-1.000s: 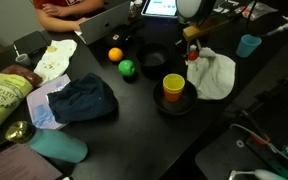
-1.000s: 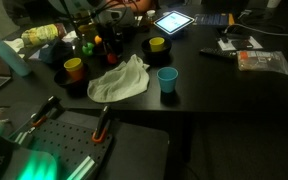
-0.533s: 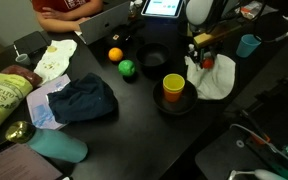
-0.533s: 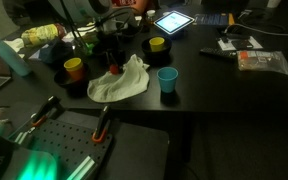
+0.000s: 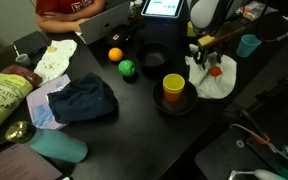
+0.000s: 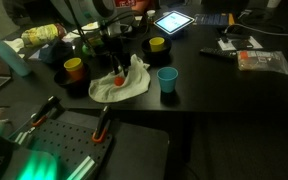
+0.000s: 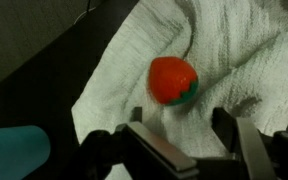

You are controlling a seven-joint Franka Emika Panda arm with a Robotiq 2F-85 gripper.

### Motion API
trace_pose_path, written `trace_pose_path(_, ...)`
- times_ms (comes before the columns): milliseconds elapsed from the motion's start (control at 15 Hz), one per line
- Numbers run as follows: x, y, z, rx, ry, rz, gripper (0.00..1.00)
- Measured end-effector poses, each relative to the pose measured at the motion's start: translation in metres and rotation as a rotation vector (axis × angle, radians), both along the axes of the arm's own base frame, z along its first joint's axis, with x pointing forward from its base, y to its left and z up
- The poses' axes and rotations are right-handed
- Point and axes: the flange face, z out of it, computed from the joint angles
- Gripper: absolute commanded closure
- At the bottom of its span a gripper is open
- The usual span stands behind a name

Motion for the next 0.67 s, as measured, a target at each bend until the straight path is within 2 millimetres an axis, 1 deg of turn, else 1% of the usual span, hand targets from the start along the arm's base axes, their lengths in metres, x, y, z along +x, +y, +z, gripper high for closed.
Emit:
trace_pose_path(267,0.003,0.001,0.005,-0.006,-0.012,0.021,0.00)
trace_pose_path(400,0.006,0.005,0.008,0.008,-0.031,0.018,0.00)
trace_pose_path(533,0.008,0.013,0.008,0.045,-0.052,-0.003,0.00)
trace_pose_path(667,0.013,0.026,0.009,0.097,-0.096,-0.013,0.00)
